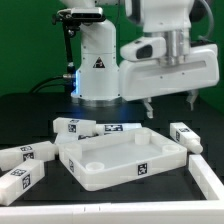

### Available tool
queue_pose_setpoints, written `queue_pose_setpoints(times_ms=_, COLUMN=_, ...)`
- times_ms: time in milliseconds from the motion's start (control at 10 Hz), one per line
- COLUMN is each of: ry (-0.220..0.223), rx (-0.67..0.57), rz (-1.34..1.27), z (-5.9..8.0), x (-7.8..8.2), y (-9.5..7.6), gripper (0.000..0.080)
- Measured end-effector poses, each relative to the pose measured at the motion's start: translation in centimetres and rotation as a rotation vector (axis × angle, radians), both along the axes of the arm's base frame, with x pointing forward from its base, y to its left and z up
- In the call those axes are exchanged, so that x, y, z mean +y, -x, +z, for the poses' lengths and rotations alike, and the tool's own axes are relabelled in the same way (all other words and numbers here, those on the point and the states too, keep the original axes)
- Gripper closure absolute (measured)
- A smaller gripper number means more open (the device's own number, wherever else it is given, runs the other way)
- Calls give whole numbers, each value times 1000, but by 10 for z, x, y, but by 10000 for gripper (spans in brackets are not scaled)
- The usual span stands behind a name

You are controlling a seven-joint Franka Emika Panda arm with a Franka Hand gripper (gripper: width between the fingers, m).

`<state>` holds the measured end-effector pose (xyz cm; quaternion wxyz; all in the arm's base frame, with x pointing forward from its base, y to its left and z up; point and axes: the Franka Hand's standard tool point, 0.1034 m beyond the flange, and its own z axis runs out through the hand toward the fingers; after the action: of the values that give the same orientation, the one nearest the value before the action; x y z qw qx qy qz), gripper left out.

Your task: Assemble desk

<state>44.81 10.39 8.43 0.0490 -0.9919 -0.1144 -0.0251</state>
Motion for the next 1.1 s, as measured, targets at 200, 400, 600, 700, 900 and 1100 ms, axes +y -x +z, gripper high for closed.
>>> queue_pose_setpoints(times_ms=200, ry=-8, rx=14, rz=21, z=4, x=-21, y=-27, gripper=151)
queue_pose_setpoints(times_ms=400, ry=-8, rx=14, rz=22, z=2, x=-18, y=-24, gripper=151)
queue_pose_setpoints(times_ms=600, ry=-10, rx=13, rz=52, z=1, x=-24, y=-25, gripper=151)
queue_pose_setpoints(times_ms=700, ry=-17, rx=23, rz=78, z=-1, x=-47, y=-31, gripper=151)
queue_pose_setpoints(times_ms=900, ry=-20, rx=25, rz=113, z=0, x=-90, y=-53, gripper=151)
queue_pose_setpoints(times_ms=1100, ry=-10, rx=14, rz=165, z=-11, x=-127, y=-68, gripper=151)
